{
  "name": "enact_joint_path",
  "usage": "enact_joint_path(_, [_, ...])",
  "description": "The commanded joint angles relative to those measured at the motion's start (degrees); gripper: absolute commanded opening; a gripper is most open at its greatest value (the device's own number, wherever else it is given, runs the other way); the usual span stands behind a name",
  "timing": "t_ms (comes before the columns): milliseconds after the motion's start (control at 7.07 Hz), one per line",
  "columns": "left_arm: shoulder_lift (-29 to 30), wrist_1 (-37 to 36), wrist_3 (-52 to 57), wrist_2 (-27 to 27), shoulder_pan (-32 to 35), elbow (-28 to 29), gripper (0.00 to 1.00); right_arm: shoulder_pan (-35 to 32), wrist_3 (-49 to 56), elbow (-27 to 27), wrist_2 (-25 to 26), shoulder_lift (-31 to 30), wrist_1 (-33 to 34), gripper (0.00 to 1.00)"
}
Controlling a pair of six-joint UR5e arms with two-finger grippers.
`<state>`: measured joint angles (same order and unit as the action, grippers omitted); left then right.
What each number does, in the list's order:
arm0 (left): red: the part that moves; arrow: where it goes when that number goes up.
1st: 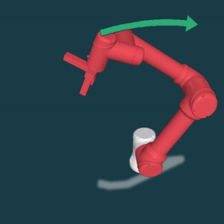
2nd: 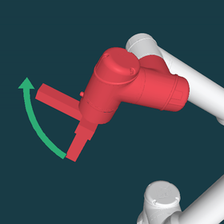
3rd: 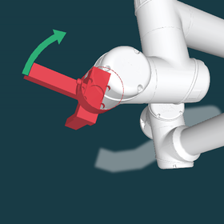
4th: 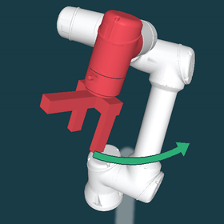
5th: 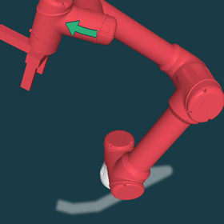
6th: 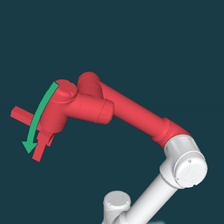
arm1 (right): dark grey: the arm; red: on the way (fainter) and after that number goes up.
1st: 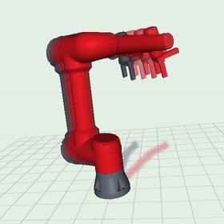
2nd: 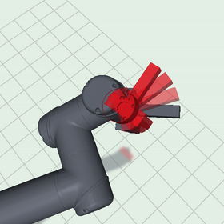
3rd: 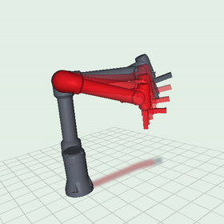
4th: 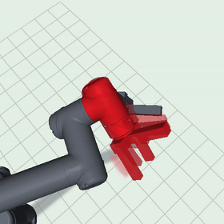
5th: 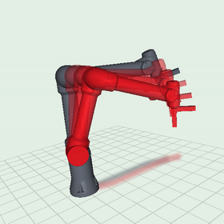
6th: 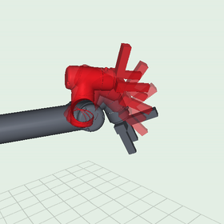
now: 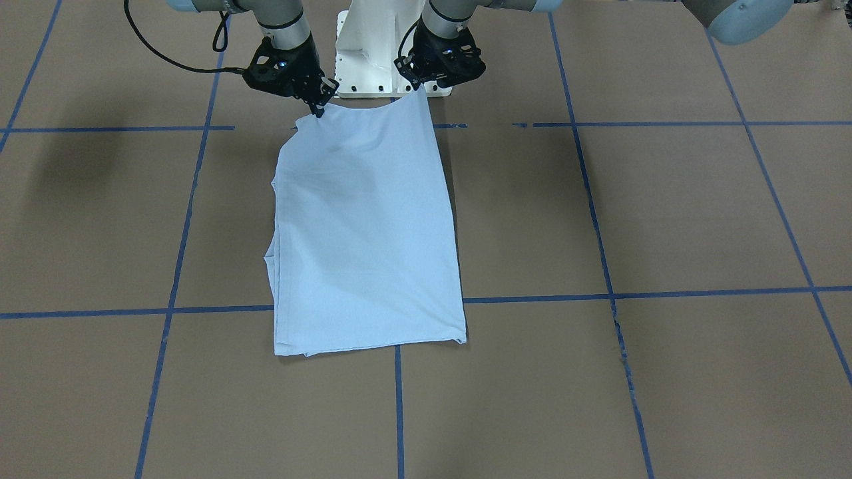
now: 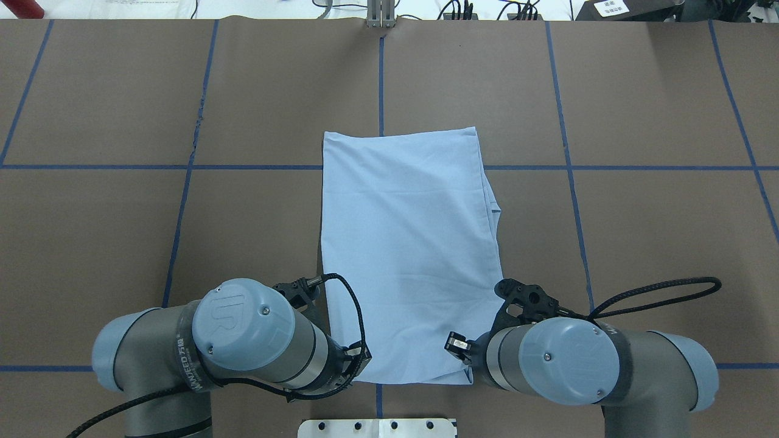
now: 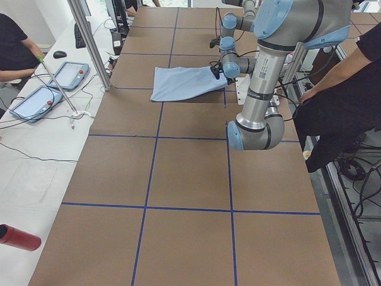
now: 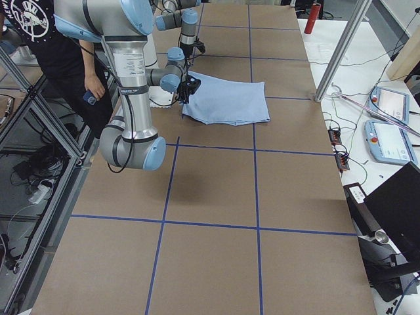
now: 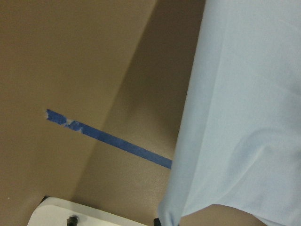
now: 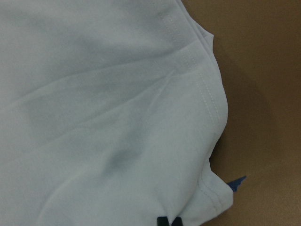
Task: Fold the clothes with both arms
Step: 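Lift the near edge with both grippers and fold it away from the robot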
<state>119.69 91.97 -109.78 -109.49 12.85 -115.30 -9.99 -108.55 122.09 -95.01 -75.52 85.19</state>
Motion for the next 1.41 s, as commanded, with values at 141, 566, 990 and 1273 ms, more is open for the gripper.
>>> enact_joint_path(141, [-0.8, -3.4, 0.0, -0.1, -0.4, -4.8, 0.00, 0.9, 0.1, 1.8, -2.2, -0.2, -0.1, 0.00])
enact_joint_path(566, [0.9, -2.8, 6.9, -0.1, 5.3, -3.8, 0.00, -7.8, 9.4, -0.4, -3.8, 1.2, 0.0, 0.00])
enact_joint_path(990, [5.0, 7.5, 10.6, -0.3, 15.2, 9.8, 0.00, -21.9, 15.6, -14.0, -13.3, 12.6, 0.1, 0.00])
enact_joint_path(1273, [8.6, 13.7, 14.7, -0.3, 20.8, 19.8, 0.00, -28.6, 20.0, -24.0, -17.7, 18.3, 0.0, 0.00])
